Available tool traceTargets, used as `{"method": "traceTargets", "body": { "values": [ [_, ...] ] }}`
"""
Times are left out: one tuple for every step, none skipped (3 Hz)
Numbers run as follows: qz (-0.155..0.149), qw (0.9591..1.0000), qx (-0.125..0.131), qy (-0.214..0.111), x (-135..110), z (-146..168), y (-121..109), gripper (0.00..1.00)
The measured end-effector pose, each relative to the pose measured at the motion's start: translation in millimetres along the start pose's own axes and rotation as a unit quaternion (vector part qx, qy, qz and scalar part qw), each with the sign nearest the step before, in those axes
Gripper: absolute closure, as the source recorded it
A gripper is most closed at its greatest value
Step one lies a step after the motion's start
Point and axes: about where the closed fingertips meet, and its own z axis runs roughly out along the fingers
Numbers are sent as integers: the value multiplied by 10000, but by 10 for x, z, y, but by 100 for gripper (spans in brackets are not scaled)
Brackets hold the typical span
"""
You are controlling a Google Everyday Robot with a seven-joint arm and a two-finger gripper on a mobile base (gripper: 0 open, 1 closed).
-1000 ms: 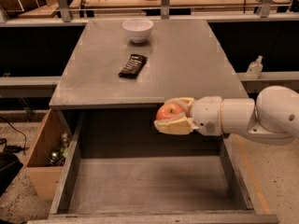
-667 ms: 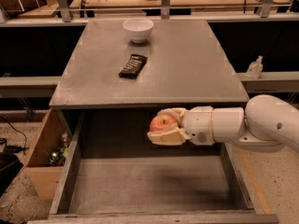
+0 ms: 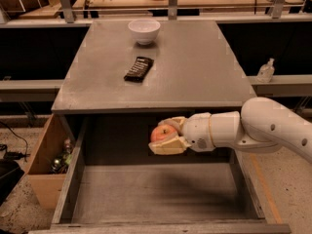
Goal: Place apple into top drawer
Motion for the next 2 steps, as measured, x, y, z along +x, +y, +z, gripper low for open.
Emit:
{"method": "traceTargets", "body": {
  "values": [
    [-87,9999,-53,56,173,83,25,100],
    [-100,9998,-132,90,589,68,121,100]
  ]
}}
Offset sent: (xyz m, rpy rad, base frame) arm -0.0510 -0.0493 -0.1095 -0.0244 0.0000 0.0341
